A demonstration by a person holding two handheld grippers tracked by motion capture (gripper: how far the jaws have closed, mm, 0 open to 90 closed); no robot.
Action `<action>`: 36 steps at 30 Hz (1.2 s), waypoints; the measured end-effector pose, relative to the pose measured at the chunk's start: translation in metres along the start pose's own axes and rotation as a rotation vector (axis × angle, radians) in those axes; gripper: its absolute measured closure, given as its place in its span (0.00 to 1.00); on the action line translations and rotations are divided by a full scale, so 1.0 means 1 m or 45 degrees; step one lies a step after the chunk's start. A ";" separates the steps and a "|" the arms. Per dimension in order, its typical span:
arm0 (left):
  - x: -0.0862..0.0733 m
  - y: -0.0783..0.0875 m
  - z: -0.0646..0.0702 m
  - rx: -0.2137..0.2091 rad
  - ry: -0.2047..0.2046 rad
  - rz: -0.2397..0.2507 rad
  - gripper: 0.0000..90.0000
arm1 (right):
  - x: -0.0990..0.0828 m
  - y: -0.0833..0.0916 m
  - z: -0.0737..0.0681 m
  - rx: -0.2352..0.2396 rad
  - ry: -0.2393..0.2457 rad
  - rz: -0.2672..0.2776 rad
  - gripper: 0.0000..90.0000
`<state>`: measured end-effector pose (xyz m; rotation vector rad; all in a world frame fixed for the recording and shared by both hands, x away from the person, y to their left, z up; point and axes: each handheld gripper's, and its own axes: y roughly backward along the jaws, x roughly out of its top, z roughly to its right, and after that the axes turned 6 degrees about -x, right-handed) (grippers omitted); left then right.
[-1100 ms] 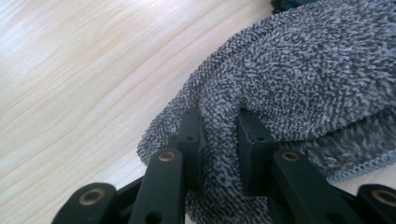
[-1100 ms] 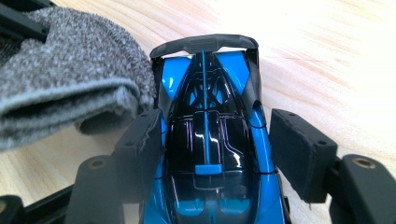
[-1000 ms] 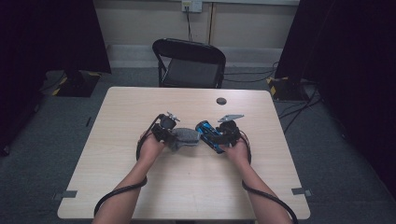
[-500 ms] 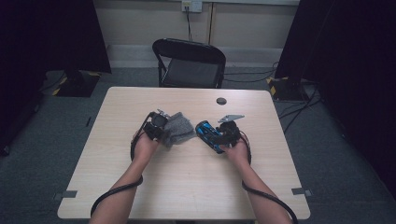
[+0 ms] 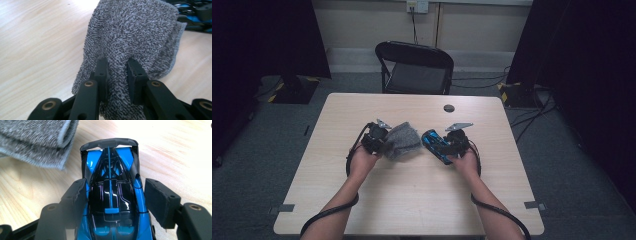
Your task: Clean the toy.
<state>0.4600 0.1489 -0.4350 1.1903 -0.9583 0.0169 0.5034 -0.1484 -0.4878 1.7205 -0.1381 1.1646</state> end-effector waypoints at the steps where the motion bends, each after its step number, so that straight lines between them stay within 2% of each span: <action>1: -0.001 0.001 0.002 -0.007 0.005 0.004 0.81 | 0.000 0.000 0.000 0.002 0.000 0.001 0.39; 8: -0.007 0.003 0.018 -0.064 -0.046 0.003 0.81 | 0.001 0.000 0.000 0.001 0.004 -0.015 0.39; 17: -0.011 0.001 0.033 -0.112 -0.086 -0.002 0.81 | 0.002 0.000 0.001 0.006 0.007 -0.017 0.39; 27: -0.017 0.002 0.054 -0.167 -0.163 -0.009 0.81 | 0.002 0.000 0.000 0.002 0.005 -0.017 0.39; 36: -0.019 0.001 0.081 -0.270 -0.221 -0.005 0.81 | 0.000 0.000 0.001 0.004 0.002 -0.008 0.39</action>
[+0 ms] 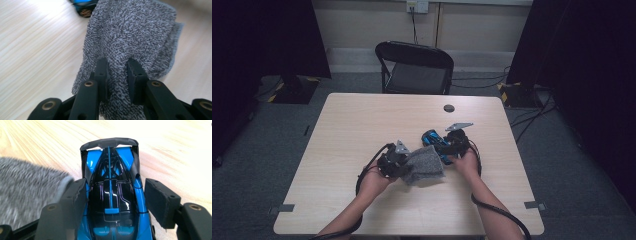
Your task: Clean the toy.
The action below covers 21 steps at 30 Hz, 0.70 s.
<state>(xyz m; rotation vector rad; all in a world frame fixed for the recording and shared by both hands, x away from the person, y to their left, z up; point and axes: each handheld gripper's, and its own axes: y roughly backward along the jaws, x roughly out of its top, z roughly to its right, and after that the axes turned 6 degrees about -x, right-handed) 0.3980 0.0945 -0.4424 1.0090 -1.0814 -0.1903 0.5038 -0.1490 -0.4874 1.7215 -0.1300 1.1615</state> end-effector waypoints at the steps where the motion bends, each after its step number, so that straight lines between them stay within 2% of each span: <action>1: 0.001 -0.001 0.002 -0.008 -0.001 0.001 0.81 | 0.000 0.000 0.000 0.000 0.000 -0.001 0.39; 3: 0.001 -0.004 0.006 -0.020 -0.017 -0.014 0.81 | 0.000 0.000 0.000 0.002 -0.001 -0.004 0.39; 7: -0.001 -0.009 0.013 -0.053 -0.018 -0.007 0.81 | 0.000 0.001 0.000 0.004 -0.002 -0.008 0.39; 12: -0.003 -0.011 0.024 -0.091 -0.056 -0.027 0.81 | 0.000 0.000 0.001 0.011 -0.004 -0.010 0.39; 17: -0.006 -0.012 0.037 -0.156 -0.085 -0.036 0.81 | 0.001 0.000 0.001 0.014 -0.006 -0.022 0.39; 21: -0.003 -0.018 0.052 -0.221 -0.159 -0.062 0.81 | 0.002 0.000 0.001 0.013 -0.005 -0.025 0.39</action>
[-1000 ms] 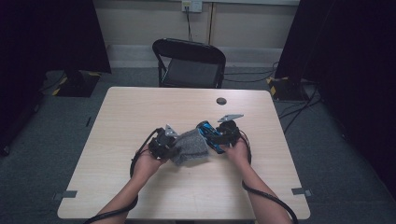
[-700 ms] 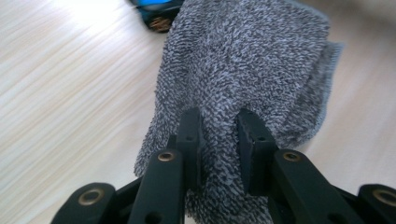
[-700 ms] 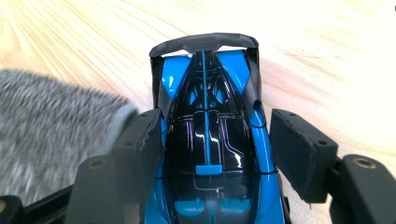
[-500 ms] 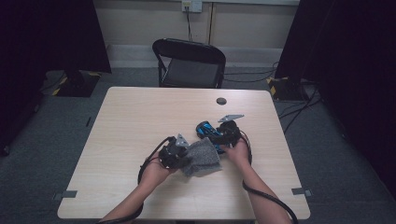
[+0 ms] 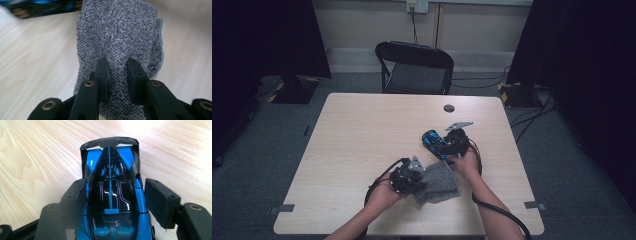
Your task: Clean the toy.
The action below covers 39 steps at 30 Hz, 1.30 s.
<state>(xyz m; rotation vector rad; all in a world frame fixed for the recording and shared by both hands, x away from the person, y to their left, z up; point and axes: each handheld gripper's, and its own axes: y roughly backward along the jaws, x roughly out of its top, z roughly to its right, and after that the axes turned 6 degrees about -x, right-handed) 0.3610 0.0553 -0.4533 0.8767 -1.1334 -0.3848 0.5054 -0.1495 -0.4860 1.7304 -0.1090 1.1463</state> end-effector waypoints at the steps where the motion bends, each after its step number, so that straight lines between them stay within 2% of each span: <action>1: 0.001 -0.002 0.002 -0.019 -0.008 -0.004 0.81 | 0.000 0.000 0.000 -0.001 0.000 -0.001 0.39; 2: 0.003 -0.004 0.004 -0.036 -0.014 -0.005 0.81 | 0.000 0.000 0.000 -0.002 0.002 -0.002 0.39; 4: 0.007 -0.010 0.005 -0.034 -0.031 -0.025 0.81 | 0.000 0.000 0.000 -0.002 0.003 0.000 0.39; 5: 0.008 -0.014 0.004 -0.038 -0.006 -0.015 0.81 | 0.000 0.000 0.000 -0.002 0.002 0.000 0.39; 7: 0.012 -0.016 -0.002 -0.034 -0.006 -0.042 0.81 | 0.000 0.000 0.000 -0.004 0.007 -0.001 0.39; 10: 0.016 -0.018 -0.010 -0.013 0.033 -0.041 0.81 | 0.000 0.000 0.000 -0.003 0.011 0.002 0.39; 14: 0.021 -0.019 -0.024 0.049 0.063 -0.064 0.81 | -0.001 0.001 0.000 -0.005 0.016 0.006 0.39; 20: 0.020 -0.016 -0.044 0.120 0.126 -0.055 0.81 | -0.001 0.001 0.000 -0.002 0.016 0.008 0.39; 27: 0.018 -0.011 -0.058 0.170 0.158 -0.071 0.81 | -0.001 0.001 0.000 -0.004 0.017 0.005 0.39; 39: 0.014 -0.006 -0.074 0.236 0.198 -0.068 0.81 | -0.001 0.001 0.000 -0.003 0.017 0.007 0.39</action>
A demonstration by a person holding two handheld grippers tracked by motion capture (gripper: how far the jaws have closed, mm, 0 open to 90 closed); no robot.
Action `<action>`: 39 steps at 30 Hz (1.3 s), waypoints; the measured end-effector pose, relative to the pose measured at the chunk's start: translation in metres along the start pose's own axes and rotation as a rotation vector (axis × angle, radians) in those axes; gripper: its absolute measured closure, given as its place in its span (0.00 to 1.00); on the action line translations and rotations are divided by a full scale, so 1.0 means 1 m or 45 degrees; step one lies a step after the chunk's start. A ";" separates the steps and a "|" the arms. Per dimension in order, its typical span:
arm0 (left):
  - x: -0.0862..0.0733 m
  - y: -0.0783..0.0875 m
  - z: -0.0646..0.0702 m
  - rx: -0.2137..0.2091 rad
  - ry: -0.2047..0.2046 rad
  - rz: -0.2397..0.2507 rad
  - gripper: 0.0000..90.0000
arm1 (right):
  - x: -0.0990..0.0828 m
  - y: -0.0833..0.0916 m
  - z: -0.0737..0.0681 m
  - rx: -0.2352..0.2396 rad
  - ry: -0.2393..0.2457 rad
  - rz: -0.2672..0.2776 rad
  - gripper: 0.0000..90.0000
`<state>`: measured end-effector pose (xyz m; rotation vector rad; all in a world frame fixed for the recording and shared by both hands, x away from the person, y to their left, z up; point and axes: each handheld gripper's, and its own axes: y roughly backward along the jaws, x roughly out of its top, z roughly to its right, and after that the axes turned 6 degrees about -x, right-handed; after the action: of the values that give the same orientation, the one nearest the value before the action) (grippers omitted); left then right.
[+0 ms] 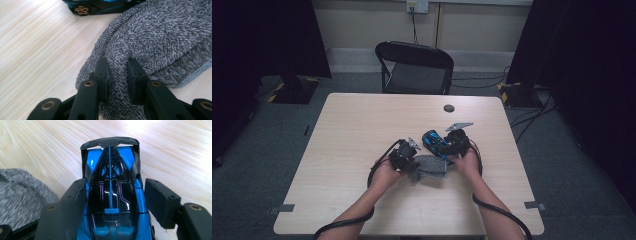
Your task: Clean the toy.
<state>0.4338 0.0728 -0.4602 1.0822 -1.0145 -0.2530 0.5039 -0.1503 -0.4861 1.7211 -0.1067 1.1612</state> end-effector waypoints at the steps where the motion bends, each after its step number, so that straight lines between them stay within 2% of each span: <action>1: 0.000 0.000 -0.001 0.003 -0.002 -0.004 0.81 | 0.000 0.000 0.000 0.001 0.000 0.000 0.39; 8: 0.002 0.000 -0.009 0.024 0.025 -0.011 0.81 | 0.000 0.000 0.000 -0.001 -0.003 -0.002 0.39; 16: 0.002 0.003 -0.026 0.067 0.059 -0.017 0.81 | -0.001 0.001 0.000 0.001 -0.001 0.001 0.39; 29: 0.000 0.006 -0.051 0.128 0.147 -0.006 0.81 | -0.002 0.002 0.000 0.002 -0.001 0.005 0.39; 39: 0.001 0.008 -0.060 0.171 0.181 -0.005 0.81 | -0.003 0.002 0.000 0.001 -0.004 0.008 0.39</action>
<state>0.4794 0.1132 -0.4586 1.2067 -0.9119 -0.1097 0.5014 -0.1528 -0.4867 1.7245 -0.1136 1.1627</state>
